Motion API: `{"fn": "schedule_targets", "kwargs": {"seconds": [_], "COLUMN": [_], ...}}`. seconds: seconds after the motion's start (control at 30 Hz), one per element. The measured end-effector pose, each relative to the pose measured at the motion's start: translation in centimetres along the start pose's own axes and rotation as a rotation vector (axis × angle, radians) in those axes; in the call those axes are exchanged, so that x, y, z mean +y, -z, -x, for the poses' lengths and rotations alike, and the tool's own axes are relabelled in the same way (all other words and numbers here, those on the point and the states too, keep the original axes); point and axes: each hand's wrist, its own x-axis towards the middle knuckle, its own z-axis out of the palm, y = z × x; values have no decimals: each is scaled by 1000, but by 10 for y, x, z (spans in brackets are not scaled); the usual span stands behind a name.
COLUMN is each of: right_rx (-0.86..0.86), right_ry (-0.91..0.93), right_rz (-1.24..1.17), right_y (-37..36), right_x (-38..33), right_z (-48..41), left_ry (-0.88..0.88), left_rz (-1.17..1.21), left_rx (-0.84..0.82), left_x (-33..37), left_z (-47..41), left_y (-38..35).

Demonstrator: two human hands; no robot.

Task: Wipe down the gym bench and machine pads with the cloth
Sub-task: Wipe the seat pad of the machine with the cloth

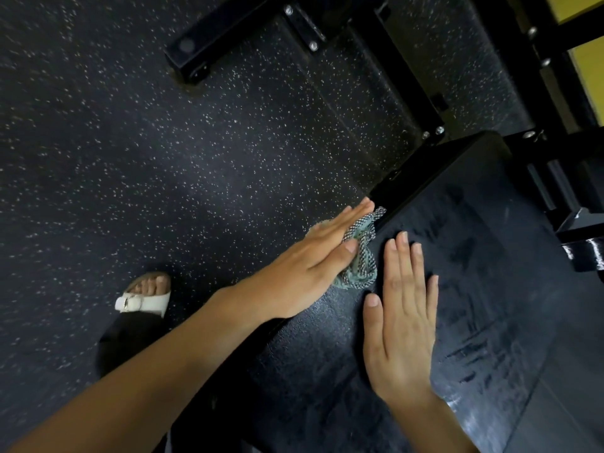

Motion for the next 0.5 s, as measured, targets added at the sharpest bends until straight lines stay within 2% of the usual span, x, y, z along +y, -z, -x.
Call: {"fn": "schedule_targets", "kwargs": {"seconds": [0.5], "right_rx": [-14], "right_ry": [2], "right_rz": [5], "right_y": [2], "right_x": [1], "right_z": [0], "left_ry": [-18], "left_rz": [23], "left_rx": [-54], "left_x": [-8], "left_z": [21], "left_y": [6]}}
